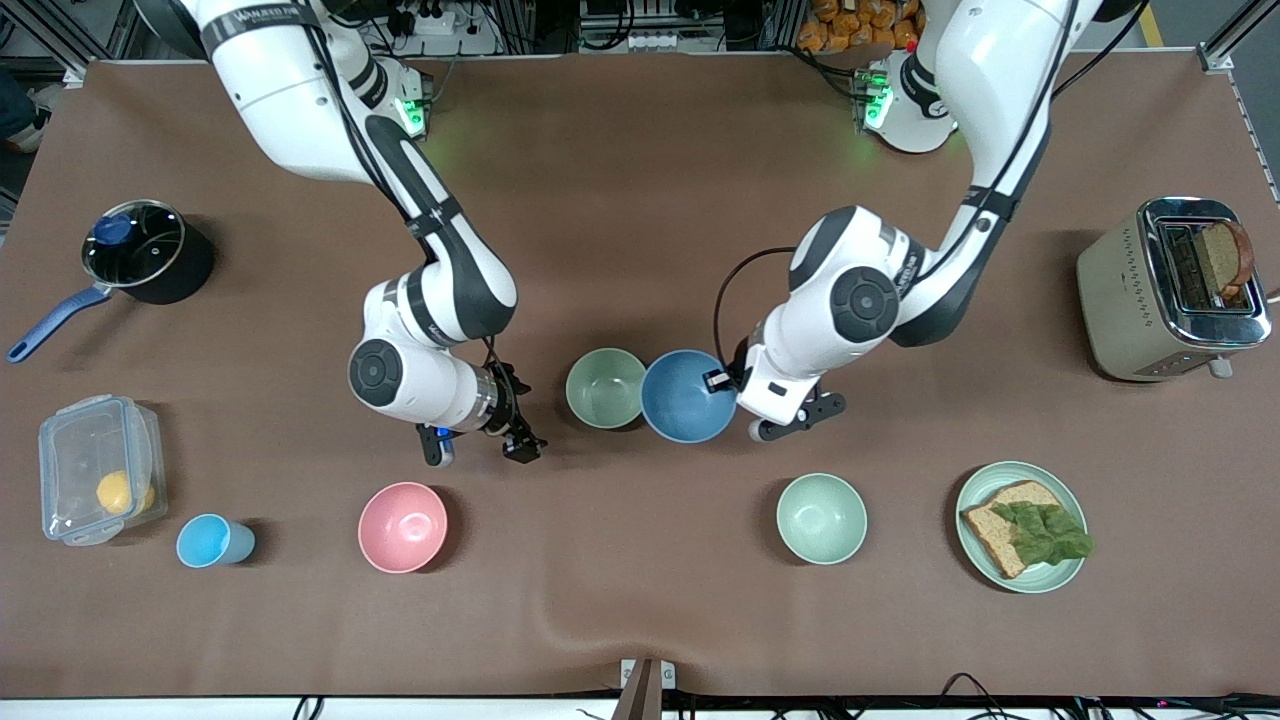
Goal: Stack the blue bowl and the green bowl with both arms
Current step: 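Lift the blue bowl with the left gripper over the green bowl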
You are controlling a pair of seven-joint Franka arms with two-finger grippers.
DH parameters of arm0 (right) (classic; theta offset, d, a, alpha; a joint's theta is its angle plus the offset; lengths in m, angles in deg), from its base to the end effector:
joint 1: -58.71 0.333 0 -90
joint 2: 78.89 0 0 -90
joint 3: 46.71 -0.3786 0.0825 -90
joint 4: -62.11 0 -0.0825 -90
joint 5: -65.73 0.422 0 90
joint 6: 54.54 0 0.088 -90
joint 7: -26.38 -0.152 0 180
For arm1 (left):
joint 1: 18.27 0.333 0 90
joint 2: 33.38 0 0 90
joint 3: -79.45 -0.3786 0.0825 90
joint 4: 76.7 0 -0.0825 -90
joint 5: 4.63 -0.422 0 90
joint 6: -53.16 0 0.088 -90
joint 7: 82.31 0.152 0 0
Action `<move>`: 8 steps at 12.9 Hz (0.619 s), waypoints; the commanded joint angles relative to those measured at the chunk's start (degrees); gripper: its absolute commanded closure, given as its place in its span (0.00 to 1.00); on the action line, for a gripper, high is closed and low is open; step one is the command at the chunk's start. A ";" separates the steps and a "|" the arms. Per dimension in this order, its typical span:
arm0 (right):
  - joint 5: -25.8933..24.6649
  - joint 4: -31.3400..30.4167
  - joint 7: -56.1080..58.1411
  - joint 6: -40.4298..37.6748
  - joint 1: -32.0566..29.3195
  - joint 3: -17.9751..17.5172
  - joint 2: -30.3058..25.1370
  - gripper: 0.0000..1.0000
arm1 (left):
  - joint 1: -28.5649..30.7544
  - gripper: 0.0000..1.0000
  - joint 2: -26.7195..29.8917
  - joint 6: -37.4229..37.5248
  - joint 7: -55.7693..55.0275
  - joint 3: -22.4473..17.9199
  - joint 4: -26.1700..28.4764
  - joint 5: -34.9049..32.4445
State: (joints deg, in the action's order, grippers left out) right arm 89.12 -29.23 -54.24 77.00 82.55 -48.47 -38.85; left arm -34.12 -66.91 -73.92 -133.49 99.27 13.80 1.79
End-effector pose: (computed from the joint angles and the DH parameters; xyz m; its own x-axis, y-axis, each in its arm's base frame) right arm 0.6858 0.3496 0.2050 0.3090 -0.8960 -0.3188 -0.9463 -0.3231 -0.0090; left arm 0.6433 -0.4250 0.3117 0.9154 0.3614 -0.1773 0.3952 -0.8908 0.2244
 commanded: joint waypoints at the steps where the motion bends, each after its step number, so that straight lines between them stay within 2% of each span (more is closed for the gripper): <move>1: 1.13 0.11 -1.12 1.17 1.04 -0.08 1.17 0.00 | -3.12 1.00 -3.02 -3.68 -4.09 -0.83 -2.52 0.52; 5: 1.13 0.02 -1.12 2.14 1.48 0.01 2.06 0.00 | -4.80 1.00 -5.05 -6.51 -7.34 -0.92 -2.87 -1.23; 8: 1.31 0.02 -1.82 3.46 1.92 -0.08 2.58 0.00 | -6.02 1.00 -6.54 -6.69 -9.62 -0.92 -5.50 -1.15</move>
State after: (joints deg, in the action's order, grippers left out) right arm 89.20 -29.24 -55.10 79.35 84.09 -48.50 -36.62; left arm -38.56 -71.83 -80.62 -140.04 98.87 11.72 1.68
